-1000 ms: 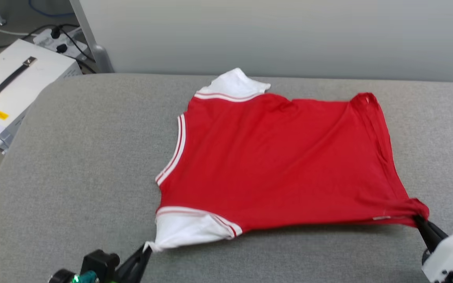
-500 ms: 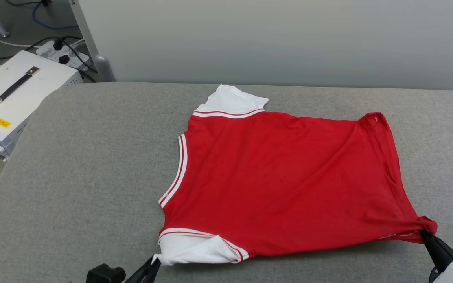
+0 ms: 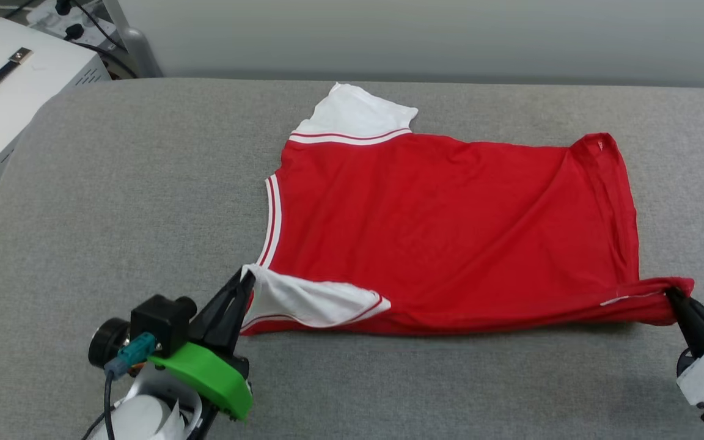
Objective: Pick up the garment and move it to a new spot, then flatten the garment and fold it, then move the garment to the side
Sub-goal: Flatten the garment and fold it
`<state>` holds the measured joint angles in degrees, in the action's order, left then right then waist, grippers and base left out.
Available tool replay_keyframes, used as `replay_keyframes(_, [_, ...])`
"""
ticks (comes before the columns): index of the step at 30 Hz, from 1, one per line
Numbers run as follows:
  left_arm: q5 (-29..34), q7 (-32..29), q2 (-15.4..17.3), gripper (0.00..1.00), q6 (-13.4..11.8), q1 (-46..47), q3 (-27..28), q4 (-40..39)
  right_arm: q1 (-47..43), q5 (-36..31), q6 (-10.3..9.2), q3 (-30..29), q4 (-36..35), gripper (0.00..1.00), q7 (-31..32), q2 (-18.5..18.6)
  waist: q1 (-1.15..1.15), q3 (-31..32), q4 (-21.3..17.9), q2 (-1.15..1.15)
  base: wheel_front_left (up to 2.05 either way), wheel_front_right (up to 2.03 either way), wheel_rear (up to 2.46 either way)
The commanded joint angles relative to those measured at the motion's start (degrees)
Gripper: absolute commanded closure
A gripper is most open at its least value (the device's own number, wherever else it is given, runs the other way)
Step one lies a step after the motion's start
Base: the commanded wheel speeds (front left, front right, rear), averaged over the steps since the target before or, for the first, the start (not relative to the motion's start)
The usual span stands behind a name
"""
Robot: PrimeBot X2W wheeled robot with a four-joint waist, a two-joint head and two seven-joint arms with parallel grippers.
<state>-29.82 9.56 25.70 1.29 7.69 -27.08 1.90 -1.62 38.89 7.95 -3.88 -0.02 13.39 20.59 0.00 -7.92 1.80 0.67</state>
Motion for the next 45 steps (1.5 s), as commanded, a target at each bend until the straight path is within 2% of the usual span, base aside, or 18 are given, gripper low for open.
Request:
replay_keyframes(1, [0.01, 0.56, -0.55, 1.00, 0.16, 2.27, 0.38, 0.98, 1.53, -0.83, -0.46, -0.25, 0.05, 1.00, 0.23, -0.01, 0.00, -2.66, -0.65, -0.67, 0.00, 0.00, 0.00])
replay_keyframes(10, [0.82, 1.78, -1.51, 1.00, 2.08, 12.44, 0.98, 8.76, 8.77, -5.25, -0.46, -0.88, 3.64, 1.00, 0.15, -2.07, 0.00, -8.12, -1.76, -0.67, 0.00, 0.00, 0.00])
replay_keyframes(21, [1.75, 2.22, -3.88, 1.00, 3.97, 21.36, -1.25, 21.14, 14.47, -8.25, -0.46, -0.66, 8.97, 1.00, 0.87, -4.86, 0.00, -10.67, -2.64, -0.67, 0.00, 0.00, 0.00])
replay_keyframes(22, [2.15, 2.31, -4.01, 0.72, 3.99, 21.95, -1.59, 22.57, 14.91, -8.67, -0.46, -0.70, 9.48, 0.82, 0.92, -5.31, 0.00, -10.73, -2.74, -0.67, 0.00, 0.00, 0.00])
replay_keyframes(23, [2.42, 2.47, -4.20, 0.01, 3.96, 22.34, -1.80, 23.59, 15.22, -9.26, -0.46, -0.88, 9.86, 0.04, 0.72, -5.54, 0.00, -10.74, -2.80, -0.67, 0.00, 0.00, 0.00])
replay_keyframes(24, [2.61, 2.66, -4.54, 0.00, 3.86, 22.73, -1.97, 24.85, 15.58, -9.94, -0.46, -1.12, 10.28, 0.00, 0.32, -5.85, 0.00, -10.67, -2.84, -0.67, 0.00, 0.00, 0.00])
replay_keyframes(29, [2.63, 4.09, -5.97, 0.00, 3.24, 23.43, -1.57, 29.13, 16.35, -12.16, -0.46, -1.96, 11.28, 0.00, -1.63, -6.53, 0.00, -9.29, -2.73, -0.67, 0.00, 0.00, 0.00])
replay_keyframes(34, [1.75, 5.12, -6.99, 0.00, 2.64, 21.61, 0.21, 30.08, 15.14, -13.37, -0.46, -1.83, 9.79, 0.00, -2.15, -5.89, 0.00, -6.83, -2.37, -0.67, 0.00, 0.00, 0.00])
replay_keyframes(40, [-0.21, 5.39, -7.30, 0.00, 1.07, 16.09, 4.04, 26.86, 11.61, -17.21, -0.46, -1.75, 5.95, 0.00, -0.09, -4.85, 0.00, -4.28, -1.93, -0.67, 0.00, 0.00, 0.00])
replay_keyframes(45, [-1.42, 5.42, -6.45, 0.00, -0.42, 10.71, 7.00, 21.86, 7.95, -18.90, -0.46, -3.26, 2.84, 0.00, 4.11, -6.97, 0.00, -2.80, -1.81, -0.67, 0.00, 0.00, 0.00])
